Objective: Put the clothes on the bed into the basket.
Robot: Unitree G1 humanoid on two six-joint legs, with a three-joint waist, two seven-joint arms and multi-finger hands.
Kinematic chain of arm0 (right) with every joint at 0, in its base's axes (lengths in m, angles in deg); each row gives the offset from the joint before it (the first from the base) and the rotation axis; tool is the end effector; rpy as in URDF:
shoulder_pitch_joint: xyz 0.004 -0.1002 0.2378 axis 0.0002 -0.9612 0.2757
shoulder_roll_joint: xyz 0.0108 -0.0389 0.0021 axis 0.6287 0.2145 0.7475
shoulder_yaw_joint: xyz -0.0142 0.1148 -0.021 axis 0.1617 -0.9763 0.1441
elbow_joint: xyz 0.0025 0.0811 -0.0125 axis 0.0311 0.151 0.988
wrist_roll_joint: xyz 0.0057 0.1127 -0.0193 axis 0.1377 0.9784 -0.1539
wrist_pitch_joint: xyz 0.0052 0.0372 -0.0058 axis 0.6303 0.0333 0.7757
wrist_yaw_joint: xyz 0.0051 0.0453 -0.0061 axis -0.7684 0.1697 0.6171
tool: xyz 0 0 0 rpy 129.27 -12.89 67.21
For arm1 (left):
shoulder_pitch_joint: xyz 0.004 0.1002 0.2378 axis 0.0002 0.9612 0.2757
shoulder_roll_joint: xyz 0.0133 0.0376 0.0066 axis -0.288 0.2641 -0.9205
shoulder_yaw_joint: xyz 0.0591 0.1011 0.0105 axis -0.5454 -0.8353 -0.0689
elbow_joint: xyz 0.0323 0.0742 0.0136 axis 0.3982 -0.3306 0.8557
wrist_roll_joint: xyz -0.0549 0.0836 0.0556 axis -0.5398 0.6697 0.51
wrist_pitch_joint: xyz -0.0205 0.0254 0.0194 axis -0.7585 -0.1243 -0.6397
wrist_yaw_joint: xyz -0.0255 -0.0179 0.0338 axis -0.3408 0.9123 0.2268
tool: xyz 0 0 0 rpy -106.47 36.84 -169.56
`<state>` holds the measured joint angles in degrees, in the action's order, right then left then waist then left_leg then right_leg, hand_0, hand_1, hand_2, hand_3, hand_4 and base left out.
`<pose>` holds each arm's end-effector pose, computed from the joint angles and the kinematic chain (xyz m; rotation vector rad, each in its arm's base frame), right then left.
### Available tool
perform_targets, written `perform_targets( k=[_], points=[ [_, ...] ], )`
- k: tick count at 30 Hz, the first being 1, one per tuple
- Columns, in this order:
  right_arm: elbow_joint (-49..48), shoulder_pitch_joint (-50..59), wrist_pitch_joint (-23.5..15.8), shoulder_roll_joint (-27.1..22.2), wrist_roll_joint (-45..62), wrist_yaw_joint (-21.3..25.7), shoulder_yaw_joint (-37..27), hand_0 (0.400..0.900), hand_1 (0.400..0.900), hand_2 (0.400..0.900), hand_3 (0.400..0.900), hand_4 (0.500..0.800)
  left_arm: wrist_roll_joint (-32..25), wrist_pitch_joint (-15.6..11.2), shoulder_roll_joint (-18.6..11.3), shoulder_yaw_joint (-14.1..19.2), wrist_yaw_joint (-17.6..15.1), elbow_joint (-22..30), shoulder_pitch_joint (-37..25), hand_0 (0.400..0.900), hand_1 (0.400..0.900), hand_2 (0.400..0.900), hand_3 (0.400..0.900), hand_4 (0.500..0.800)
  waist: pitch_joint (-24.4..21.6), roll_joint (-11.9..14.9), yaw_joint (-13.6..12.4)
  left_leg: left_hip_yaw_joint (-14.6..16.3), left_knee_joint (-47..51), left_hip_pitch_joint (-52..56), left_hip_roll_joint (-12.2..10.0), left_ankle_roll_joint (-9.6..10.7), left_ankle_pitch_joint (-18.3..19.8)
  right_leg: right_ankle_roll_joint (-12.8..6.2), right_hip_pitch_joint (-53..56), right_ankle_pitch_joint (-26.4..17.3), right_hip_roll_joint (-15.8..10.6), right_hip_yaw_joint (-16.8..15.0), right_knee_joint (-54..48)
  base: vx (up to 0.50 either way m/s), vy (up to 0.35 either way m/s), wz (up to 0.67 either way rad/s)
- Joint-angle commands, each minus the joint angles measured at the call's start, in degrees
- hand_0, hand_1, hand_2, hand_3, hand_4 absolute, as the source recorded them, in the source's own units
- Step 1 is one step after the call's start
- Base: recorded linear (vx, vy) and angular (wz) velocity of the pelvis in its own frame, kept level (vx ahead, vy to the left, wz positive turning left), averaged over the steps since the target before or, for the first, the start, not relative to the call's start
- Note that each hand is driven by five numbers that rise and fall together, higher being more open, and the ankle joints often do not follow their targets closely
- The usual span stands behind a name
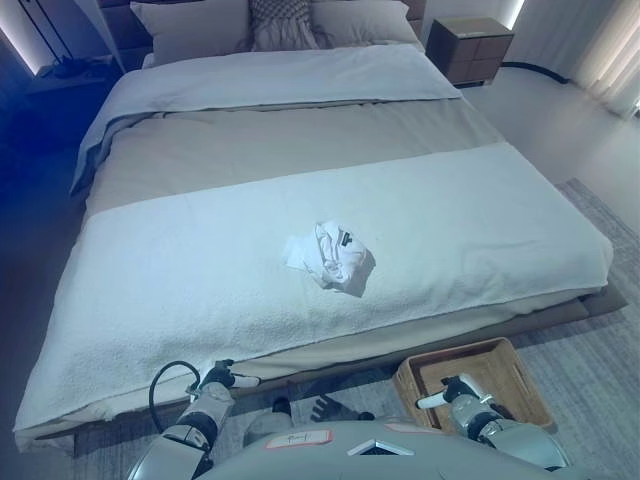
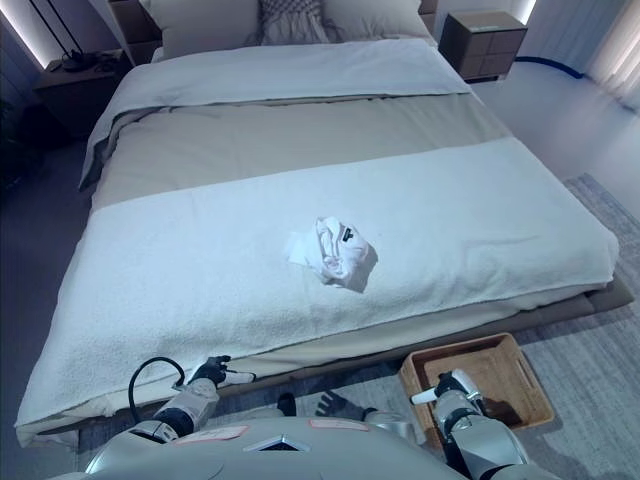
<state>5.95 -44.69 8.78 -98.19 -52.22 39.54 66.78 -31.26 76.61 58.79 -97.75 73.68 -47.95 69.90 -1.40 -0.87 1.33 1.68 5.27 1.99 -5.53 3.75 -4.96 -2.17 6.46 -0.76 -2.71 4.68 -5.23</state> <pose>0.0851 -0.2233 -0.1446 -0.7857 1.3673 -0.0001 0.1054 0.2092 -0.1387 0.6071 1.2239 0.0603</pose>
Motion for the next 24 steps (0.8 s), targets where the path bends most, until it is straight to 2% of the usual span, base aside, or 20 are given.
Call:
perform_targets(
  k=[1,7,14,24],
  points=[
    [3.43,4.35,-0.01,-0.61,-2.72,1.43,1.41,0.900,0.900,0.900,0.900,0.800,1.75,-2.77,-1.05,1.04,-1.21,-4.58,-5.12,0.900,0.900,0.900,0.900,0.800,0.68,1.24,-0.10,0.99,-0.27,2.56,3.37,-2.77,5.96,-2.65,-0.55,0.95,-1.42,1.30,0.23,0.00,0.000,0.00],
    [2.84,4.50,-0.18,-0.82,-3.12,1.63,1.86,0.900,0.900,0.900,0.900,0.800,1.29,-2.90,-1.13,1.33,-1.08,-4.08,-5.01,0.900,0.900,0.900,0.900,0.800,0.87,1.35,-0.24,0.91,-0.27,2.63,3.37,-2.82,6.04,-2.63,-0.48,0.99,-1.43,1.29,0.23,0.00,0.000,0.00],
    [-1.21,9.09,-1.31,-0.69,-5.88,1.56,6.79,0.900,0.900,0.900,0.900,0.800,1.36,-2.89,-1.42,1.13,-1.90,-3.04,-5.45,0.900,0.900,0.900,0.900,0.800,1.67,1.79,-0.97,0.38,-0.27,1.99,3.56,-2.83,5.79,-2.58,-0.74,0.93,-1.47,1.56,0.23,0.00,0.005,0.08],
    [-17.77,25.43,-4.00,-4.30,-6.42,0.71,15.98,0.900,0.900,0.900,0.900,0.800,-2.90,-3.38,-4.16,3.14,-5.42,1.41,-7.42,0.900,0.900,0.900,0.900,0.800,5.31,2.37,-2.87,-0.19,-0.27,-2.46,4.01,-2.71,4.09,-2.52,-4.28,-0.20,-1.71,2.18,0.23,0.00,0.024,0.08]
  ],
)
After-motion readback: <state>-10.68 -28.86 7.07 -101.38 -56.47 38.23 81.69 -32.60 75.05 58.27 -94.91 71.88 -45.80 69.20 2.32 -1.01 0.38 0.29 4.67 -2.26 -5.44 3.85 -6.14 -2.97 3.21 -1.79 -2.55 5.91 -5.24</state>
